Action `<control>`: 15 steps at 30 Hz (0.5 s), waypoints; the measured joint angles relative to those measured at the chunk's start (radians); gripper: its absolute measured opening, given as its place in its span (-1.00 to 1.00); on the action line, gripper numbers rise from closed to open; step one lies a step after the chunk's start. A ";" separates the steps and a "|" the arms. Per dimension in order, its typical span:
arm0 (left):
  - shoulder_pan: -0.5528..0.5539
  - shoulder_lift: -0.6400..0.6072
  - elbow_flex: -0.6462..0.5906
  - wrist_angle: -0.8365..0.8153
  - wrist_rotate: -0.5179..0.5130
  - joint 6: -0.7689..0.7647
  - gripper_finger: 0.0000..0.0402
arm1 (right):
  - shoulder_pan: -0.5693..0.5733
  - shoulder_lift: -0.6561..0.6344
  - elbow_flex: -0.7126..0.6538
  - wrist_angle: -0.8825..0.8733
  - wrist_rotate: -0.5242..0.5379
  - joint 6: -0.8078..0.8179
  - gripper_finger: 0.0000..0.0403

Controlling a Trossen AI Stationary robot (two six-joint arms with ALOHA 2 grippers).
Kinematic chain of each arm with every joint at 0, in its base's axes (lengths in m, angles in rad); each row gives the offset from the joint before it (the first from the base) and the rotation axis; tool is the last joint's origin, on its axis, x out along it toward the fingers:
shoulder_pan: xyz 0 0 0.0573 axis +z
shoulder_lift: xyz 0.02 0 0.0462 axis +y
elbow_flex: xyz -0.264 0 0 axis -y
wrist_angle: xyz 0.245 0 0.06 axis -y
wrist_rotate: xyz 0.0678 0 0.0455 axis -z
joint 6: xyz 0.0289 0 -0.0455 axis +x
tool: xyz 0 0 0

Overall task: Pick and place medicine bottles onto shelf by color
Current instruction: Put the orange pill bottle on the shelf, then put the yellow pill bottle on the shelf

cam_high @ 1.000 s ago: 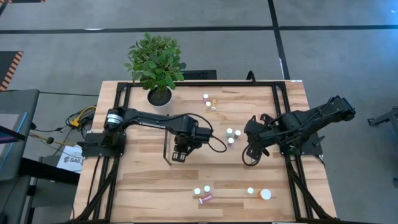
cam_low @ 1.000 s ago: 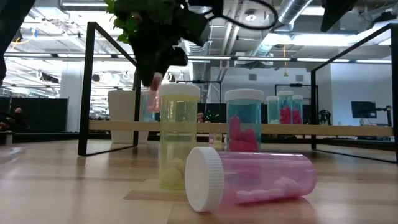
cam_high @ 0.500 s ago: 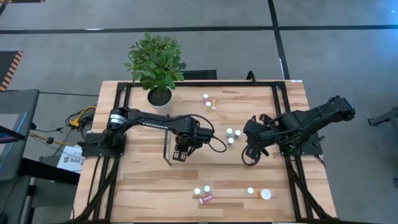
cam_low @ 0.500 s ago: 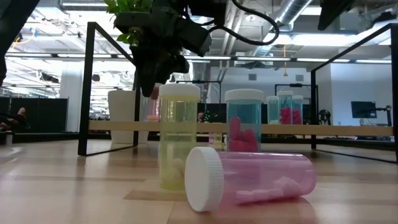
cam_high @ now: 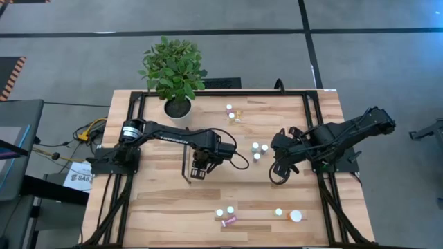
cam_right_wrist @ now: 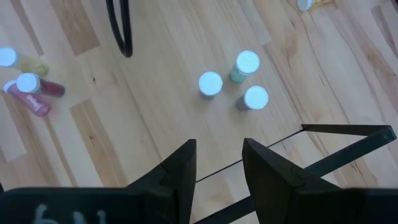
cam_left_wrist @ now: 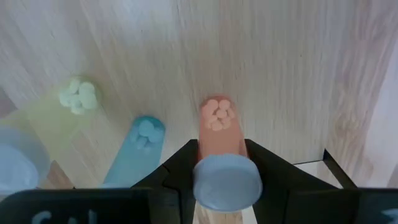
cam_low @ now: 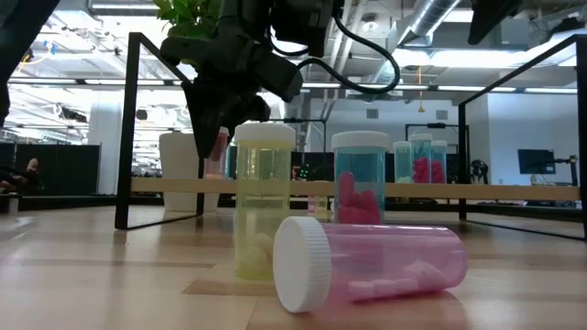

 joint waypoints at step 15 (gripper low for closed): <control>0.007 0.001 0.000 -0.058 0.008 -0.068 -0.10 | 0.000 0.000 0.000 0.000 0.000 0.000 -0.23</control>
